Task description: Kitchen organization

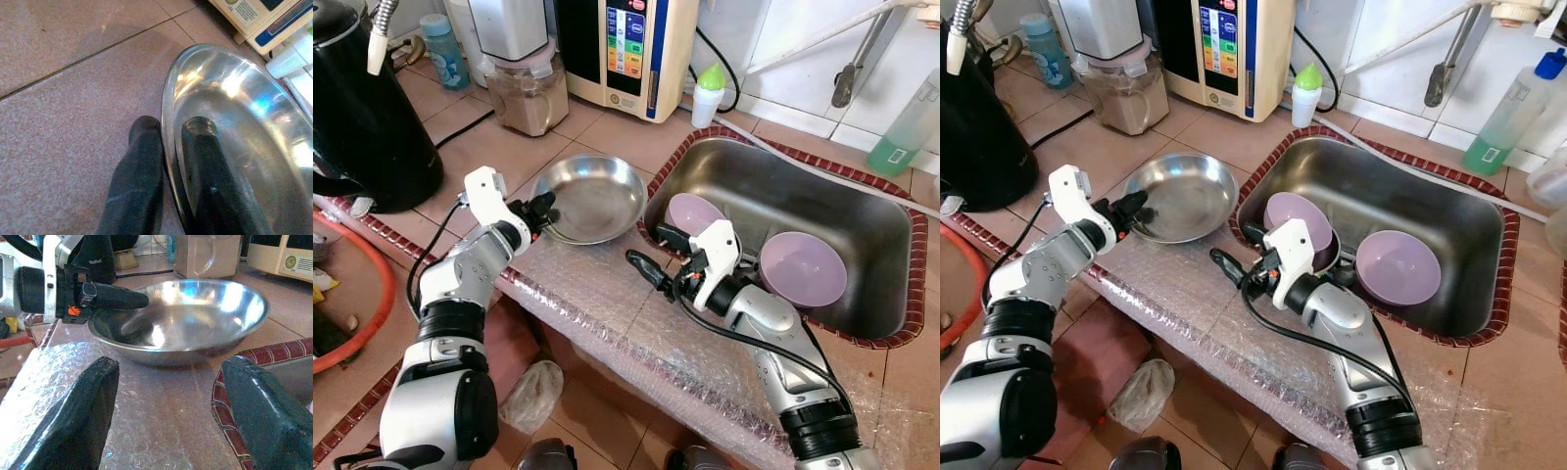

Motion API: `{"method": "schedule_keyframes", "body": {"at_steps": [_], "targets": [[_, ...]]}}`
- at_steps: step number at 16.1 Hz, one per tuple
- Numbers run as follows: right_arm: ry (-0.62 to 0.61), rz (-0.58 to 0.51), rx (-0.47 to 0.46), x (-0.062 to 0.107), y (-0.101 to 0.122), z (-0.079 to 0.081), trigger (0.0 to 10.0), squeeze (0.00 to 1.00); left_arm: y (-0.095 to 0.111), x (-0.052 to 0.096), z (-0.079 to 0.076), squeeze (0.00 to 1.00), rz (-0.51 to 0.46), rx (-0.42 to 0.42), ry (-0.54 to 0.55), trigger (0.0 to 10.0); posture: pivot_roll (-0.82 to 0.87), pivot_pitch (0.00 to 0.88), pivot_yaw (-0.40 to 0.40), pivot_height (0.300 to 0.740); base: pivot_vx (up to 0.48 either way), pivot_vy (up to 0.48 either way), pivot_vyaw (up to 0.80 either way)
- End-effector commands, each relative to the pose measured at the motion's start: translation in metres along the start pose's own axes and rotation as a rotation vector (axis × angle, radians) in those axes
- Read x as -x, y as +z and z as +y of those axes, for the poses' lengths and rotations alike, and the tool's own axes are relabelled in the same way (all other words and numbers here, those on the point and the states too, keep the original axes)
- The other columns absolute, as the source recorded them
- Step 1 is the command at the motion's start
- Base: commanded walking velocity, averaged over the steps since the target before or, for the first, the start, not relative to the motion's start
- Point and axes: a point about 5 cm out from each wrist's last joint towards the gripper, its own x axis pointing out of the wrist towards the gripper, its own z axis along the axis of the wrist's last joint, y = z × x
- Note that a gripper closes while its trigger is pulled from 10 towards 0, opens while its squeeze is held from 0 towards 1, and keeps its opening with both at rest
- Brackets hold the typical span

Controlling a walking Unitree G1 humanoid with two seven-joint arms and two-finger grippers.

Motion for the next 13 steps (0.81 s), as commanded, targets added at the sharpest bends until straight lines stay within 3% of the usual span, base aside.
{"method": "schedule_keyframes", "body": {"at_steps": [1, 3, 4, 5, 8, 13], "targets": [[0.008, -0.003, 0.002, -0.002, 0.001, 0.000, 10.0, 0.00, 0.000, 0.001, 0.000, 0.00, -0.023, 0.004, -0.016, 0.0, 0.02, 0.020, 0.034, 0.740, 0.000, 0.000, 0.00], [-0.016, -0.019, -0.019, -0.001, 0.002, -0.003, 10.0, 0.00, 0.003, 0.002, -0.004, 0.00, -0.074, -0.006, -0.060, 0.0, 0.02, 0.017, 0.033, 0.740, 0.000, 0.000, 0.00], [-0.089, -0.085, -0.005, -0.002, 0.011, -0.011, 10.0, 0.00, 0.005, 0.002, -0.005, 0.00, -0.111, -0.017, -0.073, 0.0, 0.02, 0.014, 0.034, 0.740, 0.000, 0.000, 0.00], [-0.204, -0.162, -0.047, -0.003, 0.021, -0.023, 10.0, 0.00, 0.004, 0.003, -0.008, 0.00, -0.124, -0.035, -0.090, 0.0, 0.02, 0.014, 0.034, 0.740, 0.000, 0.000, 0.00], [-0.288, -0.199, -0.133, -0.004, 0.026, -0.037, 10.0, 0.00, 0.007, 0.004, -0.021, 0.00, -0.186, -0.054, -0.177, 0.0, 0.02, 0.019, 0.031, 0.740, 0.000, 0.000, 0.00], [-0.309, -0.184, -0.171, -0.023, 0.021, -0.032, 10.0, 0.00, 0.010, 0.010, -0.049, 0.00, -0.267, -0.093, -0.358, 0.0, 0.02, 0.020, 0.026, 0.740, 0.000, 0.000, 0.00]]}}
